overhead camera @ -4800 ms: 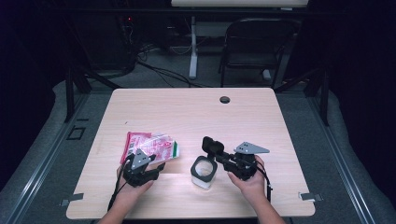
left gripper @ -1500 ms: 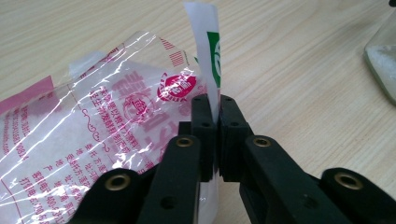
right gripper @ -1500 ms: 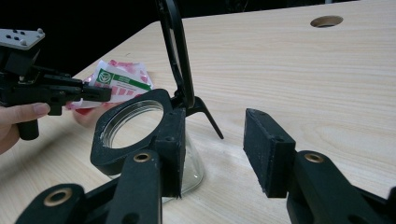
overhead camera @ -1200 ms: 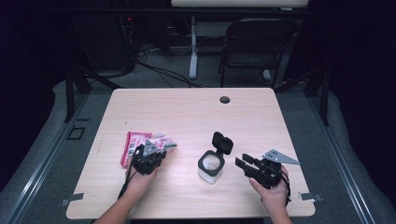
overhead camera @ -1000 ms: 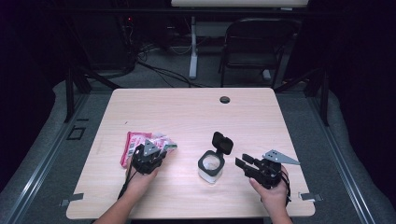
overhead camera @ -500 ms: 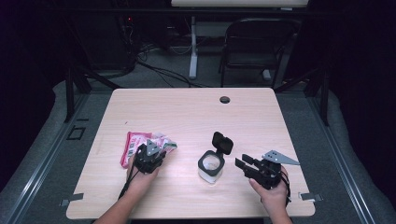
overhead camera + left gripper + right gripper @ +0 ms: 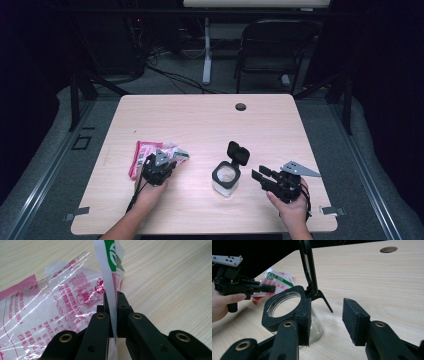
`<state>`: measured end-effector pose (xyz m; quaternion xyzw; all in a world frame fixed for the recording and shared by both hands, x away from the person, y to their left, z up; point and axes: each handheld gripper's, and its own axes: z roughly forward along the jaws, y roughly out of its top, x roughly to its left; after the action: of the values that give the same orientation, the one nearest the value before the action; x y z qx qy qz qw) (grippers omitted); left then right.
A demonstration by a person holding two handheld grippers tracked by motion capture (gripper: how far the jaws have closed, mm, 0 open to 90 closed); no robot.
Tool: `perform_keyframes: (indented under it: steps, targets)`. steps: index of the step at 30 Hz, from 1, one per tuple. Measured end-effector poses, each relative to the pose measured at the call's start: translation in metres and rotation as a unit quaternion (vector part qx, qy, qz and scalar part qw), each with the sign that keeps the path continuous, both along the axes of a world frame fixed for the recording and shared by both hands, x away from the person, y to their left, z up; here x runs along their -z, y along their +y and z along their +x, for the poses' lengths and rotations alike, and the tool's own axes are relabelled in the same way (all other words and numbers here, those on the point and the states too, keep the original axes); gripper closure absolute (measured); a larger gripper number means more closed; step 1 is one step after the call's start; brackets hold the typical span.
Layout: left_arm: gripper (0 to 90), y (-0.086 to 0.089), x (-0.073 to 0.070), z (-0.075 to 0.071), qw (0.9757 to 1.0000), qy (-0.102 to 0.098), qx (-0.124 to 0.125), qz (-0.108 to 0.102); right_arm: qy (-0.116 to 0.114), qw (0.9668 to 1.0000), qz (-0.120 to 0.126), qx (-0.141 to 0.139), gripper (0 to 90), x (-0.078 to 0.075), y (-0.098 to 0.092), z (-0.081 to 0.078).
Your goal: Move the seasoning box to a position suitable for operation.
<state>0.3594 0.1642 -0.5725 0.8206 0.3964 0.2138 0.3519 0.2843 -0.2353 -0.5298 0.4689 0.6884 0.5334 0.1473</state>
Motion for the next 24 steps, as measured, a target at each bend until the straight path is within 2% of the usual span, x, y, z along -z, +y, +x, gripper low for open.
perform_keyframes:
  steps: [14, 24]
  targets:
    - [90.0, 0.003, -0.007, -0.002, 0.9999, -0.009, -0.001, -0.01, -0.001, 1.0, -0.002, 0.0, 59.8, 0.0, 0.0, 0.0]
    - [90.0, 0.003, -0.017, -0.006, 0.9994, -0.028, 0.006, -0.017, -0.001, 1.0, -0.002, -0.001, 59.9, 0.0, -0.001, -0.001]
